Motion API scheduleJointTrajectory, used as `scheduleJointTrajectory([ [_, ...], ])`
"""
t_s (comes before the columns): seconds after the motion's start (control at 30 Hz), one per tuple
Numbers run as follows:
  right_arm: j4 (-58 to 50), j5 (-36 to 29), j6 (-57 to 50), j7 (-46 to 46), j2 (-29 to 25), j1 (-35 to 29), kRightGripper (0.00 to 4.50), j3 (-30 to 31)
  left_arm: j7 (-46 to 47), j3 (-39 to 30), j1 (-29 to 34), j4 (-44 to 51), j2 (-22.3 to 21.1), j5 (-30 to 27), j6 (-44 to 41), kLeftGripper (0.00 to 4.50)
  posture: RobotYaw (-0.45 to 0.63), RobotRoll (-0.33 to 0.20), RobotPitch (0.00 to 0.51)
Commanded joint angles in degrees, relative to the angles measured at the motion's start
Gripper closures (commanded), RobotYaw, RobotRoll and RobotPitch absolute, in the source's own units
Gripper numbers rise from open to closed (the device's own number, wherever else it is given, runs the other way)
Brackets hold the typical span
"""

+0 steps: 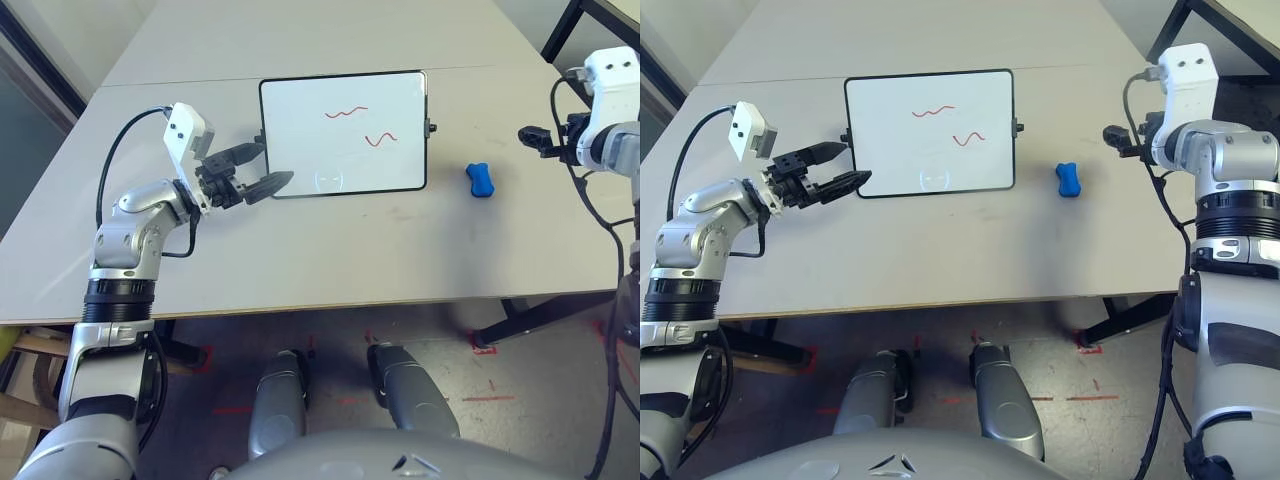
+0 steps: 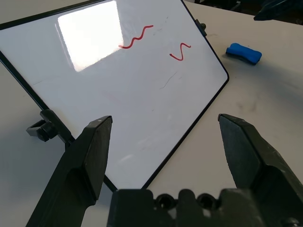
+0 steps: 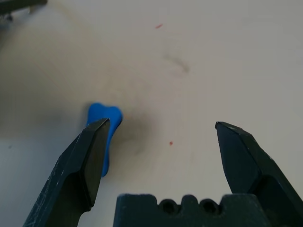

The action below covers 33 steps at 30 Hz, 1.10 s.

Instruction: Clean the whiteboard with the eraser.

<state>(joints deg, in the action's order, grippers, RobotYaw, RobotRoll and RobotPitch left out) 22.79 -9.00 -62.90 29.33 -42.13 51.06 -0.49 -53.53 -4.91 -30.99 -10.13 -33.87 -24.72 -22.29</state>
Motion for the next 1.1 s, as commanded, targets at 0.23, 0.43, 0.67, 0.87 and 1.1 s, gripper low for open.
scheduleJointTrajectory([
  [0.23,-1.99,0.18,-8.54,0.60,2.33,0.90,0.05,5.47,0.25,1.09,-0.43,-0.98,0.55,1.68,0.86,0.00,-0.24,0.000,0.123],
  [0.43,4.87,1.52,-4.78,-1.23,4.95,2.90,0.05,4.87,0.42,1.07,-0.16,-0.72,0.63,1.90,0.83,0.00,-0.24,0.000,0.125],
  [0.67,11.48,2.46,-1.28,-2.93,8.08,5.84,0.05,4.25,0.89,0.71,0.60,0.31,0.50,1.92,0.42,0.00,-0.23,0.000,0.131],
  [0.87,15.52,2.92,1.17,-3.89,9.81,6.99,0.05,4.18,1.18,0.41,1.22,0.95,0.16,1.80,0.19,0.00,-0.21,0.000,0.135],
  [1.1,20.80,4.30,4.51,-5.56,11.25,8.18,0.05,3.52,1.56,0.23,1.52,1.45,-0.02,1.70,-0.02,0.00,-0.20,0.000,0.136],
])
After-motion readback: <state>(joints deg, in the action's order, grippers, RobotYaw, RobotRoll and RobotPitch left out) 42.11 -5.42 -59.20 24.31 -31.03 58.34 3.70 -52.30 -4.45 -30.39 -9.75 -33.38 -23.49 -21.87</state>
